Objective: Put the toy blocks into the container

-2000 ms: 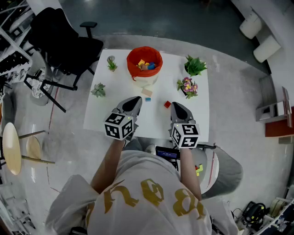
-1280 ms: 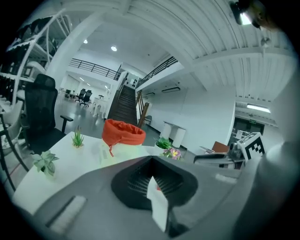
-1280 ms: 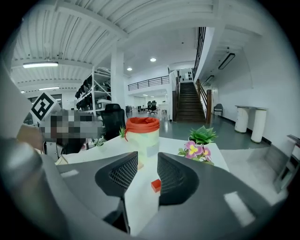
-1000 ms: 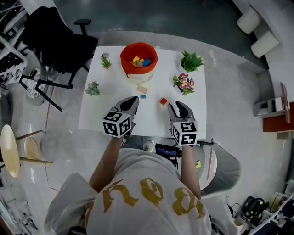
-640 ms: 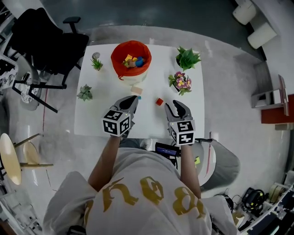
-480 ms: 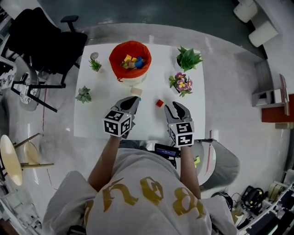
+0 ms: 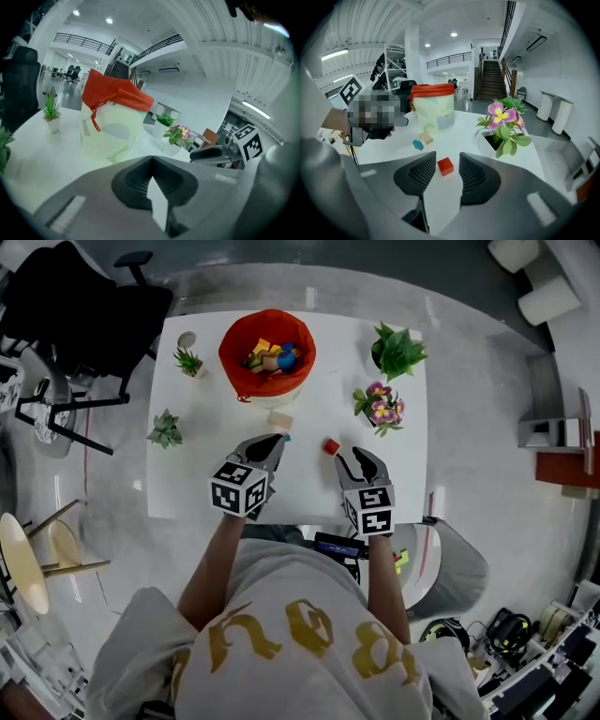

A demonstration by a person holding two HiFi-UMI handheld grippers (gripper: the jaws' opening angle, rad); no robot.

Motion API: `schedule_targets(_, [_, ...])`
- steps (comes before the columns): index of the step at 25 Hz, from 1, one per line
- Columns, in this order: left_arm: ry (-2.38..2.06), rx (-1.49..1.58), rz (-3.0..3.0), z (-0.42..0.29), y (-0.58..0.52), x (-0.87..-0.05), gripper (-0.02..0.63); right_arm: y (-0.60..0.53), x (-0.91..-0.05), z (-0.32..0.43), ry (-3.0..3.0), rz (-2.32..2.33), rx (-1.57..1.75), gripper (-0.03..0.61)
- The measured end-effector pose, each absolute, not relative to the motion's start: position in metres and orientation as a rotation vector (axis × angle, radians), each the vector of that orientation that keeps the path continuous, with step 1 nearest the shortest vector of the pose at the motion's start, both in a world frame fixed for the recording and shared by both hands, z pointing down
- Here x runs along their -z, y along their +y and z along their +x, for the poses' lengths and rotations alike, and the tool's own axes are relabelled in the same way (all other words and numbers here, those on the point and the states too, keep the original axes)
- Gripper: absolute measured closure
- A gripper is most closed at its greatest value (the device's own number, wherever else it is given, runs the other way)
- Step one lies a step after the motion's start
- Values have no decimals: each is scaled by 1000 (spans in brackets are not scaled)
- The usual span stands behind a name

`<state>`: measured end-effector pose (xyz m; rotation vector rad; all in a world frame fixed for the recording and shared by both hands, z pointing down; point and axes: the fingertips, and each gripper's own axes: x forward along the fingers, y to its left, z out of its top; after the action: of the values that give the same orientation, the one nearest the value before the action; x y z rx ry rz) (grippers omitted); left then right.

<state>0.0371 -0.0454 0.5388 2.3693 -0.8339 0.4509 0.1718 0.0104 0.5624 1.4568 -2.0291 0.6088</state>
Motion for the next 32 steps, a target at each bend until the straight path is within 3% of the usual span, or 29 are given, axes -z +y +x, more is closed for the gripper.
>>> schedule_targets(32, [-826, -463, 2279, 11, -54, -578, 614, -2, -639, 159, -1877, 1343, -670, 345])
